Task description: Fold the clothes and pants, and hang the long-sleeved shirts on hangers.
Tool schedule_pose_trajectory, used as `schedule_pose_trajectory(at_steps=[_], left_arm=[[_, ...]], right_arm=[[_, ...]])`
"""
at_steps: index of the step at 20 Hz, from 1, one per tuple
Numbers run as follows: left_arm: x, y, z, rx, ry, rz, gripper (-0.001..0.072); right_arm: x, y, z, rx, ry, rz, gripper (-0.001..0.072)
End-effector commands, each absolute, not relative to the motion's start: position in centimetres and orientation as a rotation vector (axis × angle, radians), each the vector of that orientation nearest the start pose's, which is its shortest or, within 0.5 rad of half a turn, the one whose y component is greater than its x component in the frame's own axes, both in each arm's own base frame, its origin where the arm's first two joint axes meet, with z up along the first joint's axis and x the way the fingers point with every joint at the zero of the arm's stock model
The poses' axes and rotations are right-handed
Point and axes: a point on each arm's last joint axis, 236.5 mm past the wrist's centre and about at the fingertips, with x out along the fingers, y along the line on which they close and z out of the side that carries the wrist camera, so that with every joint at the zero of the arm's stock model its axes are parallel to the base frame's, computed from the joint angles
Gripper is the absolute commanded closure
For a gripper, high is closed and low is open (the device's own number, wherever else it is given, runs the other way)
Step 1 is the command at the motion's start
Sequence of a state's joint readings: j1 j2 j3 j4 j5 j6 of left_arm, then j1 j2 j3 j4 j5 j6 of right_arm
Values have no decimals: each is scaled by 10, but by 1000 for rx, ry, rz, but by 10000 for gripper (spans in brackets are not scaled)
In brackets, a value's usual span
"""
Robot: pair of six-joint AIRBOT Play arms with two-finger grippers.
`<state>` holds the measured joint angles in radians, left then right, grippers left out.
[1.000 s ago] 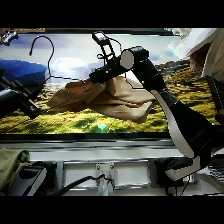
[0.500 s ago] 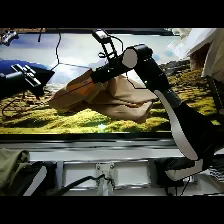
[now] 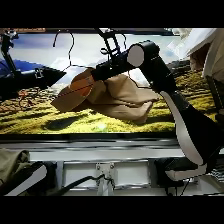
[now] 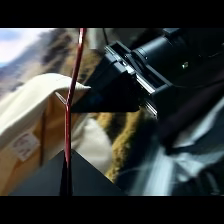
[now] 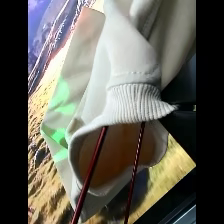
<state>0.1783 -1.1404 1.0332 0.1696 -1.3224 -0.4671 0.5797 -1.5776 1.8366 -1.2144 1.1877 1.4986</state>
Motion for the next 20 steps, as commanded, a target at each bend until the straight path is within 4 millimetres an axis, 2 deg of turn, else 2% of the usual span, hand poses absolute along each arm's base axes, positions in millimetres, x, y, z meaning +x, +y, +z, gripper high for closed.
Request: schedule_pose_trajectory(at_steps=[1,5,10,13,15,18,20], left_arm=[[368,-172,178,-431,496,-1160,698],[378,-190,174,-522,442,-1240,698],[382,-219,150,-642,439,-1369,698],[399,-211,159,-860,295,-1421,698],[403,-202,157,-981,232,-1456,698],[391,-203,151,-1046,222,-1542,698],[380,-210,156,-1055,212,-1597,698]], right_arm=[[397,348,150,-67,945,804,685],[390,355,154,-30,953,833,685],[372,359,166,5,980,882,685],[356,352,172,-14,1012,900,685],[349,348,183,-16,998,905,685],[341,343,208,8,953,908,685],[329,340,222,9,941,928,685]])
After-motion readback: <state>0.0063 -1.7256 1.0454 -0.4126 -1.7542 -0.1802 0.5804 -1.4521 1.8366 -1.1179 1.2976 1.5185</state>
